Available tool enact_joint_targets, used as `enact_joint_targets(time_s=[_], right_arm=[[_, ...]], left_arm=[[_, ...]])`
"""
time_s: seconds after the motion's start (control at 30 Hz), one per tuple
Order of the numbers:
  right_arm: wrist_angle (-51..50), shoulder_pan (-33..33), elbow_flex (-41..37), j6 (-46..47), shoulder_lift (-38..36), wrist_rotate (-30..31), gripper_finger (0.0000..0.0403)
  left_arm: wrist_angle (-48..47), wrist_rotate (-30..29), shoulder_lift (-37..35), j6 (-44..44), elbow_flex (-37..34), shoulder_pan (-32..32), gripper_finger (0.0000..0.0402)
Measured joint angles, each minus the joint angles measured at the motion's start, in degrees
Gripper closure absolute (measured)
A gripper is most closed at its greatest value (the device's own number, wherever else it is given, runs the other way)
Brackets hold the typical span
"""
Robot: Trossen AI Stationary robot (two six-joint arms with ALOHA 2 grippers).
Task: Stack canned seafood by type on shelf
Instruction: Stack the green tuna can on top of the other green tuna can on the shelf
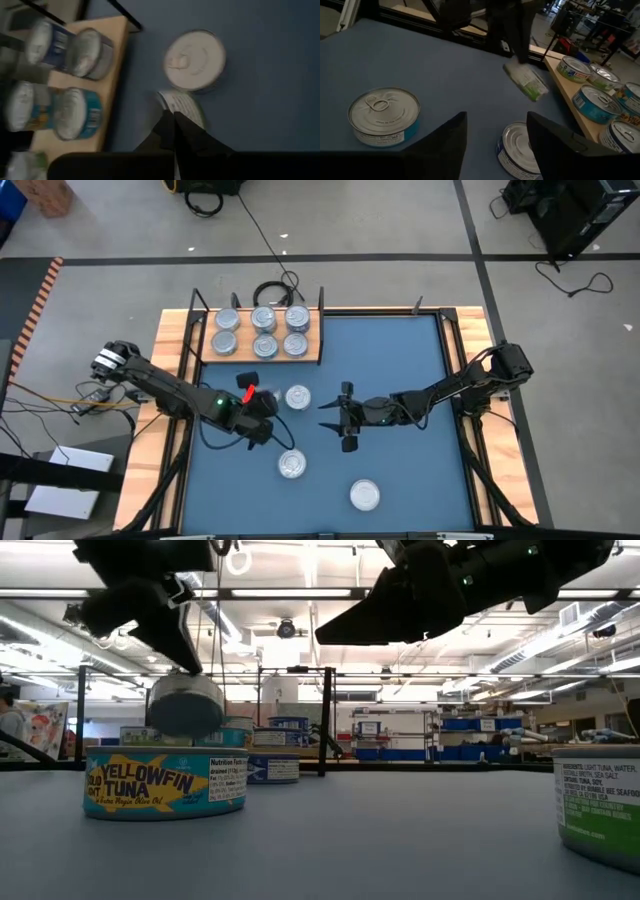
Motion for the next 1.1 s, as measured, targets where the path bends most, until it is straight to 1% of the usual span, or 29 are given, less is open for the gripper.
enact_joint_targets(time_s=[0.13,0.23,0.3,0.37,0.47,0.53,0.63,0.73,0.93,1.0,1.1], right_arm=[[-0.48,0.00,0.02,0.02,0.00,0.00,0.0194],[-0.81,0.00,0.02,0.11,0.00,0.00,0.0194],[-1.26,0.00,0.02,0.07,0.00,0.00,0.0192],[-1.62,0.00,0.02,0.13,0.00,0.00,0.0192],[-1.93,0.00,0.02,0.07,0.00,0.00,0.0194],[-1.90,0.00,0.02,0.07,0.00,0.00,0.0194],[-2.00,0.00,0.02,0.07,0.00,-0.01,0.0192],[-2.35,0.00,0.02,0.07,0.00,0.00,0.0191],[-2.54,-0.02,0.02,0.05,0.00,-0.02,0.0192],[-2.54,-0.02,0.02,0.04,0.00,-0.02,0.0194],[-2.54,-0.02,0.02,-0.04,0.00,-0.02,0.0197]], left_arm=[[-7.31,-4.02,-1.02,-2.53,2.13,0.51,0.0401],[-14.52,-5.49,-2.28,-7.42,3.01,1.49,0.0401],[-14.43,-5.08,-3.52,-8.19,2.98,1.83,0.0401],[-14.15,-1.67,-4.05,-6.13,2.79,1.82,0.0401],[-10.89,3.50,-3.88,0.23,2.37,0.46,0.0399],[-7.19,6.85,-3.71,5.18,1.24,-0.38,0.0391],[-2.15,12.25,-3.46,11.03,-2.03,-1.01,0.0367],[3.27,15.74,-3.48,12.58,-5.18,-0.93,0.0333],[9.21,17.09,-3.48,11.97,-10.71,-0.53,0.0269],[9.84,17.12,-3.30,11.97,-12.07,-0.42,0.0258],[11.71,16.87,-2.53,13.25,-13.68,-0.08,0.0254]])
